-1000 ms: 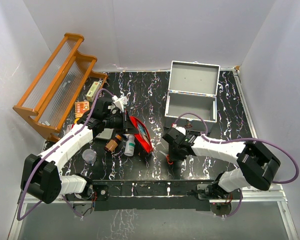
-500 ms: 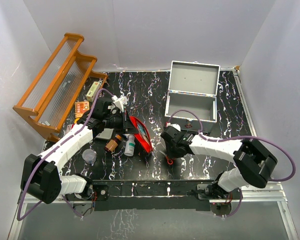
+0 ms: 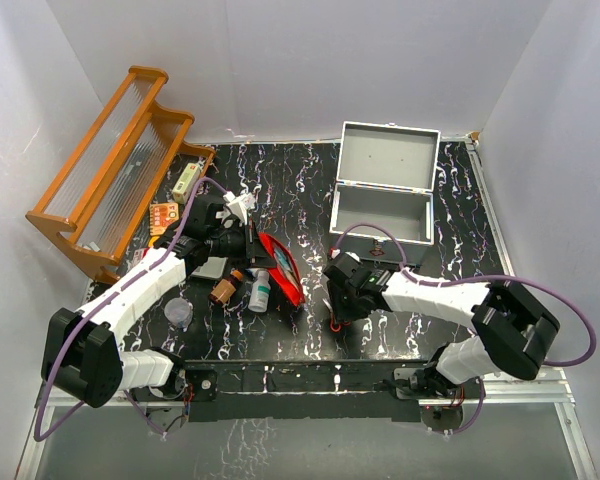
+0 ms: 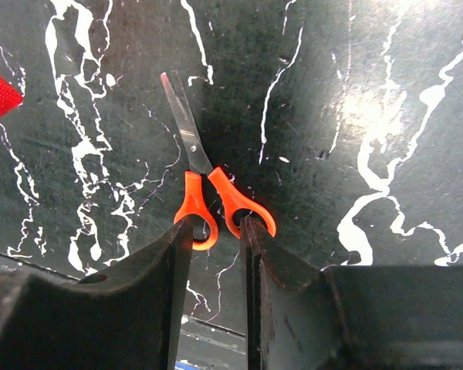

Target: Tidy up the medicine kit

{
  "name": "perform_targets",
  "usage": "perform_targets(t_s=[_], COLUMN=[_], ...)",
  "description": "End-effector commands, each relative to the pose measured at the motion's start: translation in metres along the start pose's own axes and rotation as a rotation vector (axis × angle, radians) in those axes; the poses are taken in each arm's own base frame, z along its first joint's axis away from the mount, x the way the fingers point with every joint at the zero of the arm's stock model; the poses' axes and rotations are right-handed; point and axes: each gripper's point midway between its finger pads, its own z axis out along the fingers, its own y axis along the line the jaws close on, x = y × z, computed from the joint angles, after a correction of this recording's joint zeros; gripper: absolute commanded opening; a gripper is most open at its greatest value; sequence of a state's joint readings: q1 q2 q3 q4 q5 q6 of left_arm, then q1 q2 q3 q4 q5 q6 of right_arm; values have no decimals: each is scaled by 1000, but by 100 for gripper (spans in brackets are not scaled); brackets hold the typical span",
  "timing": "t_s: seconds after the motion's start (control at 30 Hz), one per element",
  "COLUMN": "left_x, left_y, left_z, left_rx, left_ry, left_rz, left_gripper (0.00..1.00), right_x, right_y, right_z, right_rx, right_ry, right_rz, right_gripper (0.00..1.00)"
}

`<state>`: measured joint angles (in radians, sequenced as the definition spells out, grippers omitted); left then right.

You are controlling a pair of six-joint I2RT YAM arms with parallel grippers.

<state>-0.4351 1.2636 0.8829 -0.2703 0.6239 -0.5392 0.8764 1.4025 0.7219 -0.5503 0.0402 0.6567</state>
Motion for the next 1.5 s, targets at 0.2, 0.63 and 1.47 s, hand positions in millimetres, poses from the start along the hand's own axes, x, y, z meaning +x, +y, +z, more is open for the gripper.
perform_targets(t_s=[0.2, 0.63, 1.47], left_x=[-2, 2, 4], left_y=[-12, -4, -13], left_z=[-9, -12, -5], left_rx=[28, -10, 64], left_ry=[-26, -36, 7], left_rz=[27, 30, 46], left_gripper=[0, 0, 0], right_x=[4, 16, -65], right_y=[3, -13, 16], right_z=[3, 20, -51], right_rx=[39, 254, 98], right_ry=[15, 18, -394], right_rz=[-10, -57, 87], right_gripper=[24, 20, 0])
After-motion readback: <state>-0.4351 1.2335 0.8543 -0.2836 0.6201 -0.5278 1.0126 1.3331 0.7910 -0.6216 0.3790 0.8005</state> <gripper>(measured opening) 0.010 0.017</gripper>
